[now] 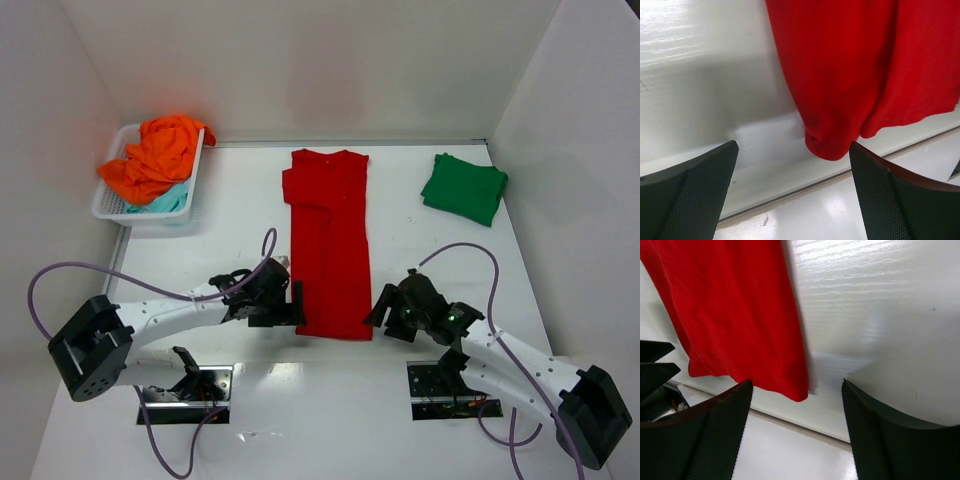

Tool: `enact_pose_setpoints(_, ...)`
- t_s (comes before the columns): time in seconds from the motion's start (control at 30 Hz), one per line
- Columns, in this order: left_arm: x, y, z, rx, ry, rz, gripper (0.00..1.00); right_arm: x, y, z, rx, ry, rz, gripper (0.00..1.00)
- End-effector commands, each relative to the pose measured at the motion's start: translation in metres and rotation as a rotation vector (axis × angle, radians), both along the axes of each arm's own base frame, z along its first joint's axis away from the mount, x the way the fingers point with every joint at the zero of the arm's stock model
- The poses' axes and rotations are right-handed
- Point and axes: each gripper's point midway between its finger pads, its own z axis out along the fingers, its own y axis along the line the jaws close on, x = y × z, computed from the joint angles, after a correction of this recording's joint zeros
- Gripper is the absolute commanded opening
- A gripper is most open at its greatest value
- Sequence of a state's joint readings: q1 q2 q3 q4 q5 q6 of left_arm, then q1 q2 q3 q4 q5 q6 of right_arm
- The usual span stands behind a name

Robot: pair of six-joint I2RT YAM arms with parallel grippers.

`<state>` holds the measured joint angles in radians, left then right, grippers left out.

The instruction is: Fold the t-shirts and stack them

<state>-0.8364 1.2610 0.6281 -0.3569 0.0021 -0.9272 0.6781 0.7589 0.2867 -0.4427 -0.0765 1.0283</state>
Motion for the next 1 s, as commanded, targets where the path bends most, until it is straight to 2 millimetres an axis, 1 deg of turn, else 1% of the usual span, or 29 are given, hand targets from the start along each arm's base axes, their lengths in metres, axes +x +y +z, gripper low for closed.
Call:
enact_pose_setpoints(0.0,0.007,-0.012,0.004,-0.038,-0.006,-0.001,0.99,0.005,0.008,0.0,0.03,-0.029,0.008,0.74)
enact_pose_setpoints(0.03,0.005,-0.012,0.001,-0.035,0.007,-0.005,0.99,0.006,0.01,0.002,0.043,-0.033,0.014,0.72)
enact_pose_setpoints(0.07,0.007,-0.014,0.002,-0.044,-0.001,-0.005,0.99,0.003,0.008,-0.004,0.03,-0.018,0.014,0.71)
enact_pose_setpoints(0.1,0.005,-0.015,-0.001,-0.049,0.014,-0.003,0.99,0.005,0.009,-0.002,0.04,-0.02,0.006,0.64)
enact_pose_setpoints(0.13,0.004,-0.015,-0.004,-0.041,0.021,-0.002,0.99,0.006,0.01,-0.003,0.041,-0.02,0.005,0.64)
enact_pose_setpoints(0.17,0.004,-0.018,-0.003,-0.057,0.023,-0.01,0.99,0.006,0.01,-0.003,0.041,-0.02,0.005,0.62)
enact_pose_setpoints(0.2,0.003,-0.018,-0.005,-0.052,0.034,-0.002,0.98,0.007,0.011,-0.003,0.042,-0.022,0.005,0.56)
enact_pose_setpoints(0.23,0.003,-0.02,-0.007,-0.056,0.041,-0.006,0.97,0.006,0.01,-0.006,0.032,-0.009,0.005,0.55)
enact_pose_setpoints(0.33,0.002,-0.021,-0.012,-0.051,0.056,-0.01,0.97,0.004,0.012,-0.012,0.015,0.002,0.021,0.55)
enact_pose_setpoints(0.4,0.001,-0.02,-0.016,-0.043,0.069,-0.002,0.97,0.009,0.015,-0.005,0.016,-0.01,0.031,0.55)
enact_pose_setpoints(0.43,-0.002,-0.021,-0.018,-0.036,0.075,-0.01,0.95,0.009,0.013,-0.01,-0.009,-0.004,0.031,0.55)
enact_pose_setpoints(0.5,0.0,-0.023,-0.017,-0.043,0.069,-0.011,0.93,0.013,0.016,-0.006,-0.012,-0.009,0.038,0.55)
enact_pose_setpoints(0.53,-0.002,-0.023,-0.017,-0.048,0.075,-0.015,0.91,0.013,0.015,-0.009,-0.02,0.001,0.038,0.55)
enact_pose_setpoints(0.57,-0.002,-0.024,-0.017,-0.05,0.079,-0.007,0.9,0.01,0.013,-0.016,-0.044,0.019,0.048,0.53)
enact_pose_setpoints(0.6,-0.002,-0.024,-0.017,-0.05,0.079,-0.007,0.88,0.012,0.014,-0.015,-0.046,0.021,0.049,0.52)
enact_pose_setpoints(0.63,-0.002,-0.024,-0.017,-0.05,0.079,-0.007,0.88,0.009,0.015,-0.017,-0.053,0.029,0.059,0.5)
enact_pose_setpoints(0.67,-0.002,-0.024,-0.017,-0.053,0.083,0.001,0.86,0.008,0.017,-0.018,-0.052,0.028,0.07,0.45)
enact_pose_setpoints(0.7,-0.004,-0.022,-0.019,-0.046,0.089,0.001,0.85,0.01,0.019,-0.015,-0.046,0.021,0.07,0.42)
enact_pose_setpoints(0.73,-0.004,-0.022,-0.02,-0.046,0.089,0.001,0.84,0.008,0.02,-0.014,-0.046,0.021,0.081,0.4)
enact_pose_setpoints(0.8,-0.008,-0.02,-0.022,-0.046,0.106,0.005,0.84,0.008,0.021,-0.013,-0.051,0.021,0.078,0.38)
enact_pose_setpoints(0.87,-0.01,-0.018,-0.025,-0.04,0.117,0.014,0.8,0.008,0.021,-0.013,-0.051,0.021,0.078,0.36)
enact_pose_setpoints(0.9,-0.013,-0.015,-0.028,-0.033,0.123,0.015,0.79,0.005,0.019,-0.017,-0.058,0.029,0.078,0.34)
enact_pose_setpoints(0.93,-0.013,-0.015,-0.028,-0.033,0.123,0.015,0.79,0.004,0.02,-0.016,-0.049,0.038,0.076,0.34)
enact_pose_setpoints(0.97,-0.014,-0.016,-0.028,-0.038,0.129,0.01,0.76,0.002,0.021,-0.016,-0.049,0.038,0.085,0.34)
